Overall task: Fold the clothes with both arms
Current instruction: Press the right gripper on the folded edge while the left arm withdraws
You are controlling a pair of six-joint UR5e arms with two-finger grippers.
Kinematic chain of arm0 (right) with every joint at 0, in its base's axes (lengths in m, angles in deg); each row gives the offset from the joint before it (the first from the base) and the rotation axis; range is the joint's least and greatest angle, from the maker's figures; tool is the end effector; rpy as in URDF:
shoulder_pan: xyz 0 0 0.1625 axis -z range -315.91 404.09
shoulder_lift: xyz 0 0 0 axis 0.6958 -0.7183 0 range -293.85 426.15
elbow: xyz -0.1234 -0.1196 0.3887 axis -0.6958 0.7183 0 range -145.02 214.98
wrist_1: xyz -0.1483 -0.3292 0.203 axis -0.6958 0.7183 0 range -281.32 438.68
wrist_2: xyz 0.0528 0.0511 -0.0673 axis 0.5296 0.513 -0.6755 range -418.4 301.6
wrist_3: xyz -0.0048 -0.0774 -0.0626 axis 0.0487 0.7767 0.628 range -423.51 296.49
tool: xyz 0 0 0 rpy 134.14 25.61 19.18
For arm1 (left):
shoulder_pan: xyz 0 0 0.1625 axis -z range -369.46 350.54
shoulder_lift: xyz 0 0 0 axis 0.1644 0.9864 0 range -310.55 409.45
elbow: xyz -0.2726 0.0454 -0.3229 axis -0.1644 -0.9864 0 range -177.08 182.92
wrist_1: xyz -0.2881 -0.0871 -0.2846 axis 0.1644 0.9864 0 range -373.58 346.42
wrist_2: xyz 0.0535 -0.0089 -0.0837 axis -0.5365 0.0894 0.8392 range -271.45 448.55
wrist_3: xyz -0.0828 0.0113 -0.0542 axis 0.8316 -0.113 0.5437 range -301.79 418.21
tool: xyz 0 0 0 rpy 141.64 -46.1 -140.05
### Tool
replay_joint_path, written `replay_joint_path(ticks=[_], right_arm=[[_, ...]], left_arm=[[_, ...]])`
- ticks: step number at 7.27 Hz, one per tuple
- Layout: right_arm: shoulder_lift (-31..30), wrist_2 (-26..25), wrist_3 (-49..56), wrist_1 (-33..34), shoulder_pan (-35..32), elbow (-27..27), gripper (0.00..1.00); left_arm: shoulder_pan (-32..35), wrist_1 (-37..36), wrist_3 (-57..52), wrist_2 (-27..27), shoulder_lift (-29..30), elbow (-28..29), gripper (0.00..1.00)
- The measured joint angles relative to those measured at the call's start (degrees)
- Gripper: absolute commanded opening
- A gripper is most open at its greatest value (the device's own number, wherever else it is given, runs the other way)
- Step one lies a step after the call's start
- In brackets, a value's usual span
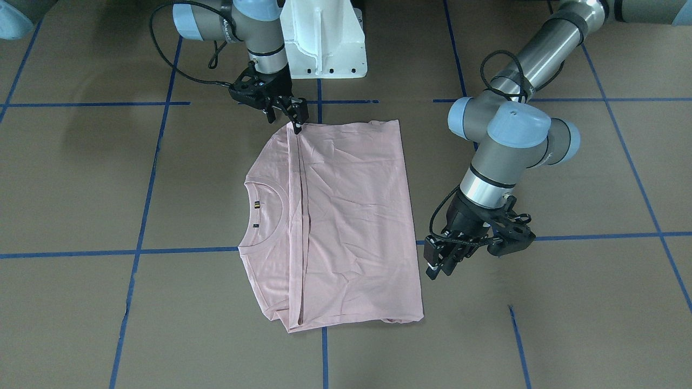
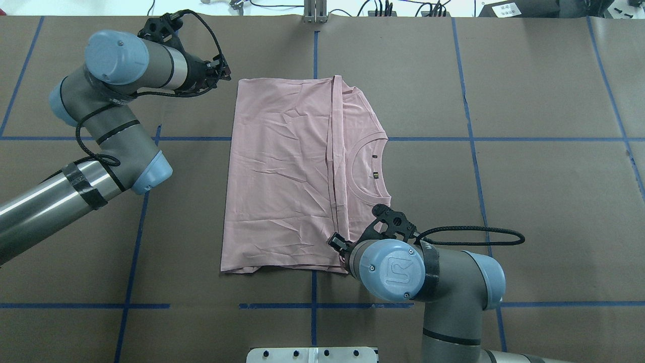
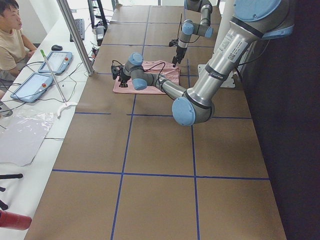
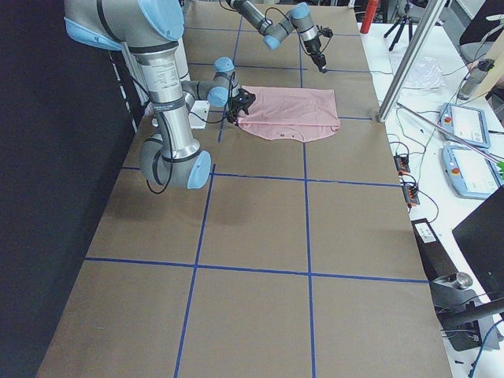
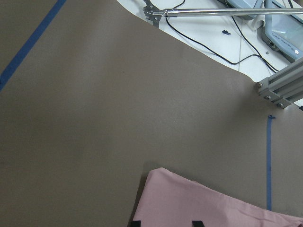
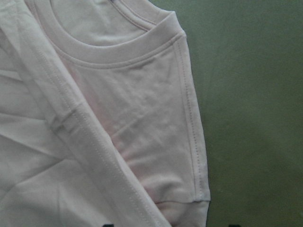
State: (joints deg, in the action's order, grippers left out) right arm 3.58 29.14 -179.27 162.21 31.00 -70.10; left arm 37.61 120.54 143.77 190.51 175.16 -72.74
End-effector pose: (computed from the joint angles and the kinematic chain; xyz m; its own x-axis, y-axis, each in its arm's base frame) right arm -0.5780 -0.2757 0.2649 0.4639 0.5536 0.6916 -0.5099 0.8053 -0.3025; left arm 0.4238 -0.6211 0.3142 0.3272 -0.2404 -0.9138 0.5643 0.8254 -0.0151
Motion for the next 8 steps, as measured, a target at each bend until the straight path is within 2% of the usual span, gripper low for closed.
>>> replay_joint_path(ticks=[2, 4, 5, 6, 8], right_arm=[[0.38, 0.06, 0.00, 0.13, -0.01, 1.23, 0.69], [0.43, 0.14, 0.00, 0.30, -0.01, 1.64, 0.61], [0.43, 0.16, 0.00, 0.31, -0.01, 1.68, 0.43], [0.46, 0.17, -0.05, 0.32, -0.01, 1.71, 0.00], [0.46, 0.32, -0.38, 0.26, -0.01, 1.67, 0.00]], left_arm=[[-0.04, 0.00, 0.03, 0.00, -0.02, -0.01, 0.47], [-0.03, 0.00, 0.03, 0.00, -0.03, -0.01, 0.47], [0.00, 0.00, 0.01, 0.00, -0.06, -0.02, 0.47], [0.03, 0.00, 0.03, 0.00, -0.09, -0.02, 0.47], [0.02, 0.00, 0.32, 0.00, -0.06, -0.01, 0.47]])
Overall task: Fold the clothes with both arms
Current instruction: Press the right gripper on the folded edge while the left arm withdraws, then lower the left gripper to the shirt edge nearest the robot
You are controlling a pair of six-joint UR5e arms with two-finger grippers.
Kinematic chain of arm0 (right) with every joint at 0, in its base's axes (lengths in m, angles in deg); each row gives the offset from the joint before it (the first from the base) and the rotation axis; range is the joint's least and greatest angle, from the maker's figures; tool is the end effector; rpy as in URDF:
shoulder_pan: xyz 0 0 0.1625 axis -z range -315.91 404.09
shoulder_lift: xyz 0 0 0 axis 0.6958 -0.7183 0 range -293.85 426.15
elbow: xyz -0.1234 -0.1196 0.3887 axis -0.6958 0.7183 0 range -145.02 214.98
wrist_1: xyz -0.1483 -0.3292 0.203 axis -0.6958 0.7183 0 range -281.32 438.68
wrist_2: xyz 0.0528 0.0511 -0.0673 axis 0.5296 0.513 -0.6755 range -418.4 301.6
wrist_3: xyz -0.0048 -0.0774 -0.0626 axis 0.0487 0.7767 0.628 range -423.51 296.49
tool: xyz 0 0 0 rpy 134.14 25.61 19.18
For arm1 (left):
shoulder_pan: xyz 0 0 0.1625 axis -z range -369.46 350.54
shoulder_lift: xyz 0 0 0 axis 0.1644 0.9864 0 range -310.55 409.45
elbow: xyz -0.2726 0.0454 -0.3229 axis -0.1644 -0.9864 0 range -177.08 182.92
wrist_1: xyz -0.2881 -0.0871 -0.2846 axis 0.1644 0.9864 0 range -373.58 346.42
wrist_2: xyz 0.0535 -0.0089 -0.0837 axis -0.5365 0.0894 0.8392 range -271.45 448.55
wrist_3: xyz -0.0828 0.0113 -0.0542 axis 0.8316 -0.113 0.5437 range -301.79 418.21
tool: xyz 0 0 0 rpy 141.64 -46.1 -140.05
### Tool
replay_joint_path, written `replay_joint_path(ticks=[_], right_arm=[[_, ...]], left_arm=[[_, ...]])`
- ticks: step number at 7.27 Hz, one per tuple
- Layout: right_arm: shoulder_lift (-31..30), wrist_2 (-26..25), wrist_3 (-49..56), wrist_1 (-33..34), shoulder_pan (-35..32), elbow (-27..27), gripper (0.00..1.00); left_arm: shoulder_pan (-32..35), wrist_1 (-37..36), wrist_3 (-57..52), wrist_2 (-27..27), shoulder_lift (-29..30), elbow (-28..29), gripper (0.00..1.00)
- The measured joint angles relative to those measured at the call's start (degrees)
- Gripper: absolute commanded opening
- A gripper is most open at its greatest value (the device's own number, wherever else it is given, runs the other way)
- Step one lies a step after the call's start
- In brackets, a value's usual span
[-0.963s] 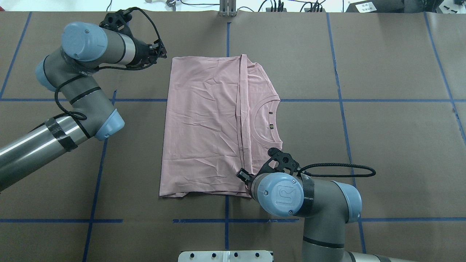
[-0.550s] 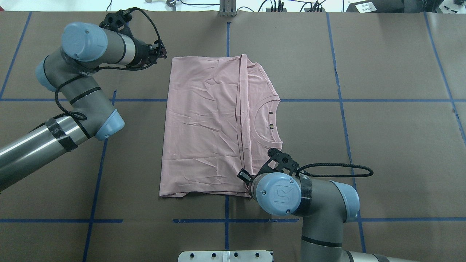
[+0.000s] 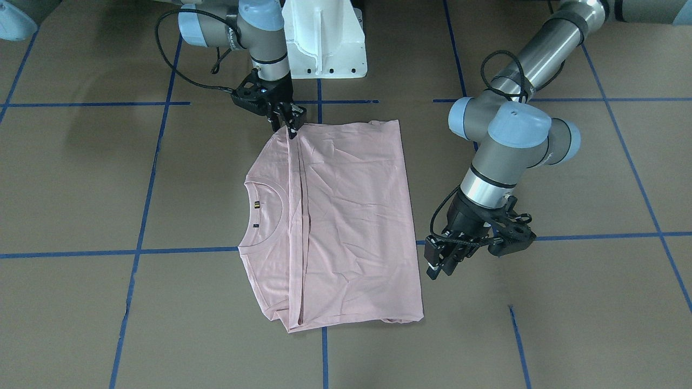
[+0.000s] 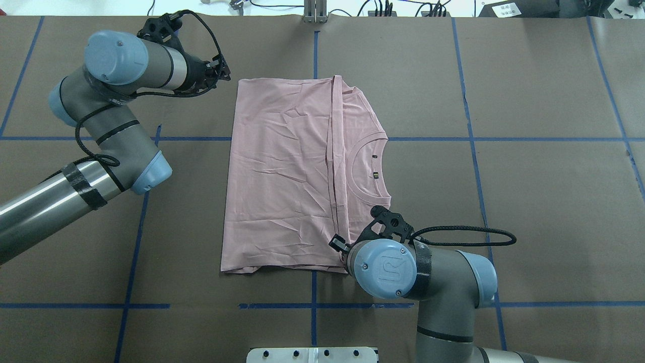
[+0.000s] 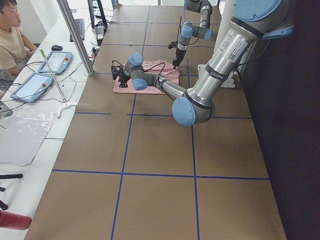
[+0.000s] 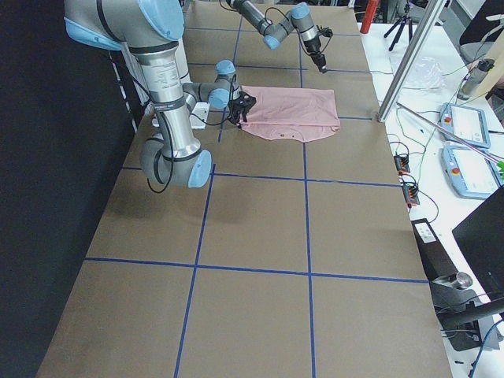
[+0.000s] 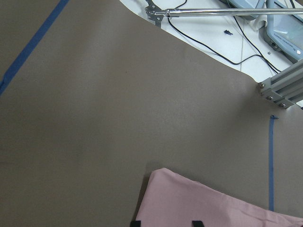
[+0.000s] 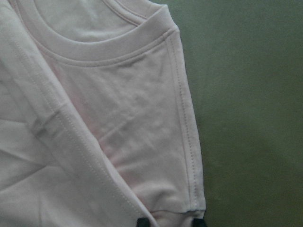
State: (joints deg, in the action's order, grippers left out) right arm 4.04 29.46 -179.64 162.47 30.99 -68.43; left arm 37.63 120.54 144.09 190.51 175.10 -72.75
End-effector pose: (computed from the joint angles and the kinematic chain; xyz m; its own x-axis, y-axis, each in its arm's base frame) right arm -0.5866 -0.2773 0.2731 0.4793 0.5633 0.6730 -0.5171 0.8009 -0.3021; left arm 0.4234 -0.6211 0.3149 0.3245 -0.2458 -0.9134 0.5664 0.8239 -0.0204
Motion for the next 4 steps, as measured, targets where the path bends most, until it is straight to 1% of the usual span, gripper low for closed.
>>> replay_joint_path(ticks=[4], right_arm=[[0.00, 0.47, 0.08, -0.09, -0.44, -0.57, 0.00]], left_arm=[[-0.25, -0.35, 2.57, 0.06, 0.02, -0.85, 0.47]])
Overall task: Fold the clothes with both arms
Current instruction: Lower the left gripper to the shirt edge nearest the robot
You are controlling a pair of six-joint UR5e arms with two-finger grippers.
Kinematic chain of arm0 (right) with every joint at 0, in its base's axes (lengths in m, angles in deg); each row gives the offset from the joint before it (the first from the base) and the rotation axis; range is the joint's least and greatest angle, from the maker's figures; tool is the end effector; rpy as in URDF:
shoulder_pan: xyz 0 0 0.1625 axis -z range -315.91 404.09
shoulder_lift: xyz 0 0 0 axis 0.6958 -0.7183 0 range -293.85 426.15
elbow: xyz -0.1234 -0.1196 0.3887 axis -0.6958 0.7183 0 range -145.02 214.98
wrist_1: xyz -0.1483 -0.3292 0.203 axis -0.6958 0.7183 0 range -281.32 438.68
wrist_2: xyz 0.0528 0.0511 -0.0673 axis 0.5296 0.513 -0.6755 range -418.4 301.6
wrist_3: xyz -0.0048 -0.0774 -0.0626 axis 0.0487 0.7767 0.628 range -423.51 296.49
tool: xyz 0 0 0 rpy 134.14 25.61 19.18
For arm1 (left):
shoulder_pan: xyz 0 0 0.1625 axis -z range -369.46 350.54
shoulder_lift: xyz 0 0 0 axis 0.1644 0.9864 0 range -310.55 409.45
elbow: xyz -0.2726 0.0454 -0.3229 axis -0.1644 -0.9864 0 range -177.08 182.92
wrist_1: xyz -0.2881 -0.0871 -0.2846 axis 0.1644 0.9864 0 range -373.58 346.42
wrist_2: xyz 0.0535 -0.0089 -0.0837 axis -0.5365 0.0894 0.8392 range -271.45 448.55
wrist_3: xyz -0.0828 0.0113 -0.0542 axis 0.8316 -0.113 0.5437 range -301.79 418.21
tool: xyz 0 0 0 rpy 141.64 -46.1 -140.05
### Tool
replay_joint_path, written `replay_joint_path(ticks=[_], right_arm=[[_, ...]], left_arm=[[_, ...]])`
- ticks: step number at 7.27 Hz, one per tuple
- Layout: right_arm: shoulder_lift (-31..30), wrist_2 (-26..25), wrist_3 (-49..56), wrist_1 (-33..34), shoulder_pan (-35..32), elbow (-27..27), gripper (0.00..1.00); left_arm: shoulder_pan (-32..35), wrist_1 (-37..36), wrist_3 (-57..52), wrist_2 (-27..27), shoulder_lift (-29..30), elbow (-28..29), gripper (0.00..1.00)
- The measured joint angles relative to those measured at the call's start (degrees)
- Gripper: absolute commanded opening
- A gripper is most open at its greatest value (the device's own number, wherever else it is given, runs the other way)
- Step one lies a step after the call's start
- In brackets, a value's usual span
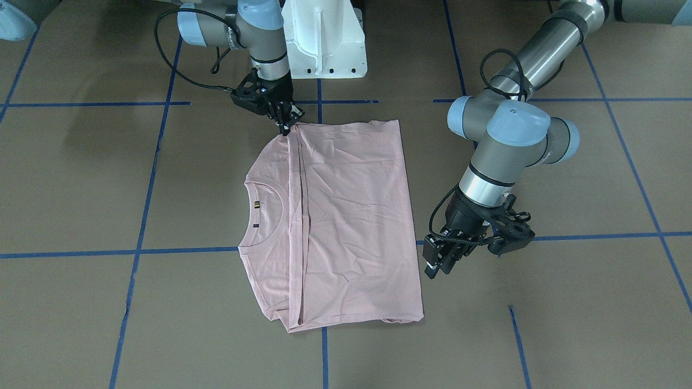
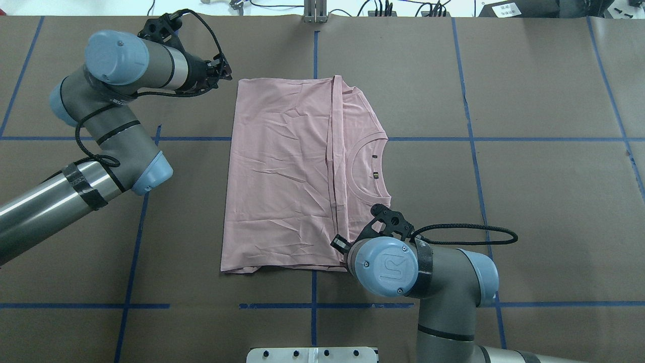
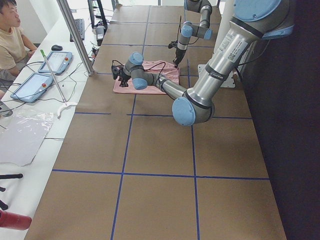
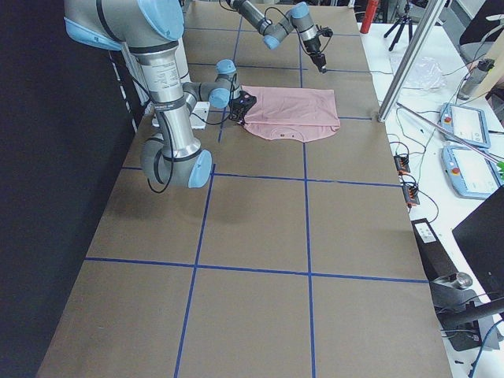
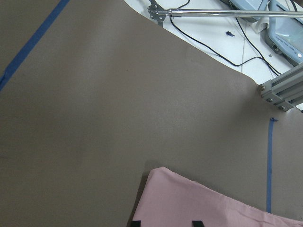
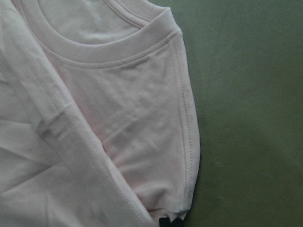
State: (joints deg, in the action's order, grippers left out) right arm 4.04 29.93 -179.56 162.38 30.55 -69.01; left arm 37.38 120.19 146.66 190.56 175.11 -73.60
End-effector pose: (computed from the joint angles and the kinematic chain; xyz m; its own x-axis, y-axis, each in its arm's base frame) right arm -0.5821 -0.2803 0.2685 0.4706 0.5648 0.6779 -0.5138 0.8000 -0.3098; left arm 0.4244 -0.6173 0.3082 0.2944 -0.2752 -0.9152 0.5758 0.8154 -0.0599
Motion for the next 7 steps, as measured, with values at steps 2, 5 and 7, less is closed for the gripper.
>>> replay_joint_path(ticks=[2, 5, 7], right_arm=[[-0.41, 0.80, 0.03, 0.14, -0.53, -1.77, 0.00], [-1.09, 1.13, 0.04, 1.49, -0.88, -4.77, 0.00], [-1.46, 1.15, 0.03, 2.71, -0.88, -6.24, 0.00]], left_arm=[[-2.40, -1.07, 6.25, -0.13, -3.31, -4.77, 0.49], [-14.10, -9.75, 17.05, -2.99, -14.86, -23.86, 0.51], [-22.96, -16.65, 24.50, -5.83, -18.94, -32.48, 0.54]])
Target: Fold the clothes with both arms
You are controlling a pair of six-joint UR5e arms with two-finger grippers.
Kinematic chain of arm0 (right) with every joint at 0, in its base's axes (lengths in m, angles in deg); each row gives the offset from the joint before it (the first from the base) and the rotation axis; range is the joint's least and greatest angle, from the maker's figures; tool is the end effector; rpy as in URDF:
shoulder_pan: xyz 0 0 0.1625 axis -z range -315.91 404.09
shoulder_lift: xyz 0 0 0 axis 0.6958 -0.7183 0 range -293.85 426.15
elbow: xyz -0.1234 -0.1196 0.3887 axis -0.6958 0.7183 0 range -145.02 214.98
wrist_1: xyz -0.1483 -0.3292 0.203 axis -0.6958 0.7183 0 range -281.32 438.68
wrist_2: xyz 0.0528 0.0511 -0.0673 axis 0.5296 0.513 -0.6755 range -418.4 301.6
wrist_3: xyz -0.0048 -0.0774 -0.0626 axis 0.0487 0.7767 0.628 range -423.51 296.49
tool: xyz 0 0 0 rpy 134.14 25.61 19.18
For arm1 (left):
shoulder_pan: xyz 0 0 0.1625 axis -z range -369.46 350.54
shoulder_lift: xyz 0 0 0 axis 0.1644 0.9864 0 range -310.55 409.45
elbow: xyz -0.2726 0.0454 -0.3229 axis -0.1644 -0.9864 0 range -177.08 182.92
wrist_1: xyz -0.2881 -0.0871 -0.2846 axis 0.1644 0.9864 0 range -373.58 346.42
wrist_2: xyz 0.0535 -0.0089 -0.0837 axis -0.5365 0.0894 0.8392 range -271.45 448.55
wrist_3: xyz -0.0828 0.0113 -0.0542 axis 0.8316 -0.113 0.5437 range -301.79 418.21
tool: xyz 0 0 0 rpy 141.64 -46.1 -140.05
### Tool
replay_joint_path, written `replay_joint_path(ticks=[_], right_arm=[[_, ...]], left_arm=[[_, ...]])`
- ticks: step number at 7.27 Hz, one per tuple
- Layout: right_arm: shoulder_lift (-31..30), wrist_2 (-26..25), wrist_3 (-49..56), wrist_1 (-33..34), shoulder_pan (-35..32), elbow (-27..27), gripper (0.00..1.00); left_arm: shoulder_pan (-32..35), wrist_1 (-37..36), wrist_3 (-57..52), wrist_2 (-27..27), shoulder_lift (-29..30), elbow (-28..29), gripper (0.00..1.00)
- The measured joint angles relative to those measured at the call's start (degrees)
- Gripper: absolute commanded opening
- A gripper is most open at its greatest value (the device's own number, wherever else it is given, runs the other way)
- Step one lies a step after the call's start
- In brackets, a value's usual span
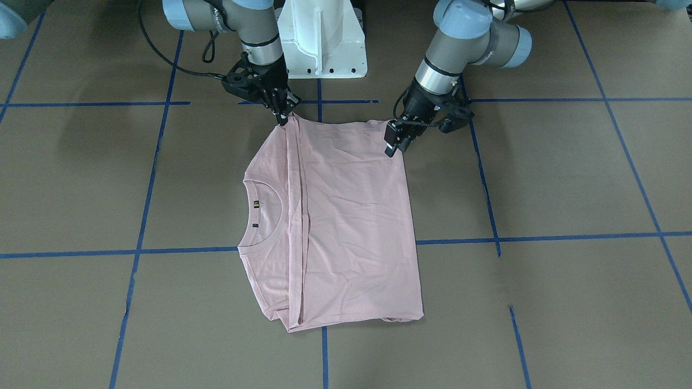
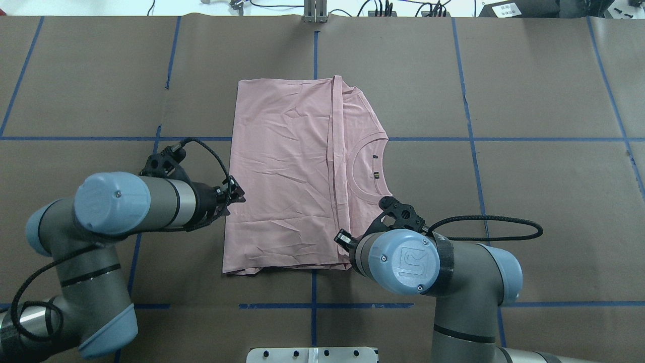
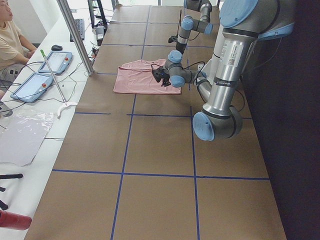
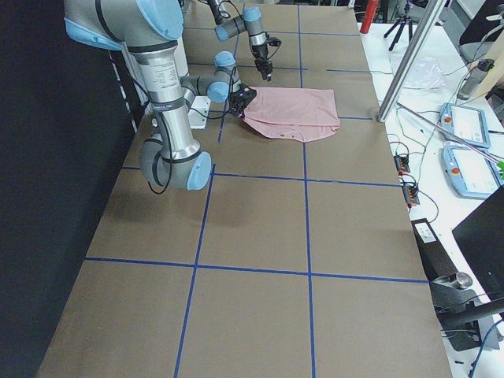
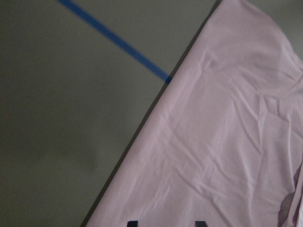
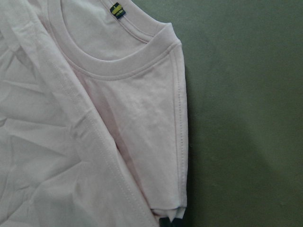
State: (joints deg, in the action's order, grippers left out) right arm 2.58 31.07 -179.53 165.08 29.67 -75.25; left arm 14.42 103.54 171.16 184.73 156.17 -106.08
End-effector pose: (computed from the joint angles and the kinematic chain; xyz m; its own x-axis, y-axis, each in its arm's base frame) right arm -0.5464 -0.2792 0.2449 0.4444 0.5671 0.6935 -0.5015 0.7989 -0.3320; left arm 0.4756 -0.3447 0.2969 0.2615 -0.5397 -0.8002 0.4528 0.8008 -0.3921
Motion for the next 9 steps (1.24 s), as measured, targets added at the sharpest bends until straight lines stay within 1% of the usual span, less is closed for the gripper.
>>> replay_joint_path(ticks=[1, 3, 5, 9], right_arm=[[-0.03, 0.00, 0.00, 0.17, 0.05, -0.12, 0.00], [-0.06, 0.00, 0.02, 0.25, 0.14, -0.07, 0.00], [-0.06, 0.00, 0.07, 0.26, 0.13, 0.00, 0.00], [-0.12, 0.00, 0.09, 0.26, 0.10, -0.07, 0.00]], left_arm=[[-3.62, -1.48, 2.72, -1.24, -1.50, -1.50, 0.57], [-7.37, -2.67, 4.91, -2.96, -2.87, -1.94, 0.58], [-8.15, -3.27, 5.26, -3.24, -3.15, -1.67, 0.60], [-9.12, -3.43, 6.35, -3.33, -3.26, -0.88, 0.59]])
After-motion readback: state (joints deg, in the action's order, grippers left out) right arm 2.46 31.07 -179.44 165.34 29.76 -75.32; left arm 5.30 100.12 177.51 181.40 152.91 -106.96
